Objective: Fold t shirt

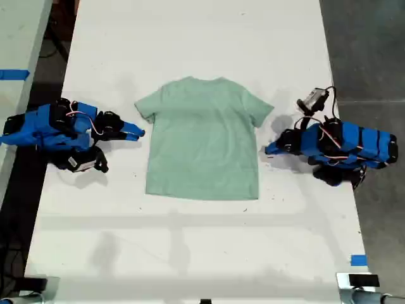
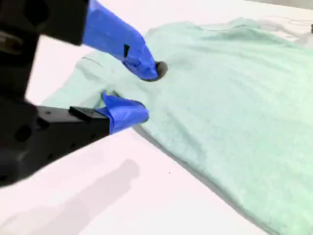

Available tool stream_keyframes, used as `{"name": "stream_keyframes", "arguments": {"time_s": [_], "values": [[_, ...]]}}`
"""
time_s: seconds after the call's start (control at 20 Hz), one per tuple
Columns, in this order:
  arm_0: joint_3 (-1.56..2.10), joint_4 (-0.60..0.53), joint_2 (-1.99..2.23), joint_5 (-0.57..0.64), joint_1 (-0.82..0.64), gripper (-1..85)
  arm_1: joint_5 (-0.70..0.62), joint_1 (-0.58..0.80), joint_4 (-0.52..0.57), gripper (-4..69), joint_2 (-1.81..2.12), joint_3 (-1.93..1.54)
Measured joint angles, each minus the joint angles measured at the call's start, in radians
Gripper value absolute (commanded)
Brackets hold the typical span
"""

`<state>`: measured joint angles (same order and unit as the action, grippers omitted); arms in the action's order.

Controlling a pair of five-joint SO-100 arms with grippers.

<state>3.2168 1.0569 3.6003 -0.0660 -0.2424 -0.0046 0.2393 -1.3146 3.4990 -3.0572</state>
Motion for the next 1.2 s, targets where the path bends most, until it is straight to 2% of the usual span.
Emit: {"name": "stream_keyframes", "arguments": {"time_s": [0.25, 0.3, 0.35, 0.4, 0.5, 0.6, 0.75, 0.9, 1.2], "values": [[0.000, 0.000, 0.000, 0.000, 0.000, 10.3, -0.018, -0.002, 0.017, 1.2, 0.002, 0.002], [0.000, 0.000, 0.000, 0.000, 0.000, 10.3, -0.057, -0.005, 0.023, 2.5, 0.002, 0.011], [0.000, 0.000, 0.000, 0.000, 0.000, 10.3, -0.087, 0.011, -0.005, 8.9, -0.011, 0.055], [0.000, 0.000, 0.000, 0.000, 0.000, 10.3, -0.135, 0.075, -0.057, 14.2, -0.074, 0.127], [0.000, 0.000, 0.000, 0.000, 0.000, 10.3, -0.282, 0.252, -0.149, 18.2, -0.305, 0.362], [0.000, 0.000, 0.000, 0.000, 0.000, 10.3, -0.428, 0.400, -0.172, 23.2, -0.611, 0.629], [0.000, 0.000, 0.000, 0.000, 0.000, 10.3, -0.595, 0.509, -0.169, 22.4, -1.062, 0.968], [0.000, 0.000, 0.000, 0.000, 0.000, 10.3, -0.701, 0.644, -0.152, 22.3, -1.388, 1.186], [0.000, 0.000, 0.000, 0.000, 0.000, 10.3, -0.795, 0.785, -0.035, 19.2, -1.776, 1.304]]}}
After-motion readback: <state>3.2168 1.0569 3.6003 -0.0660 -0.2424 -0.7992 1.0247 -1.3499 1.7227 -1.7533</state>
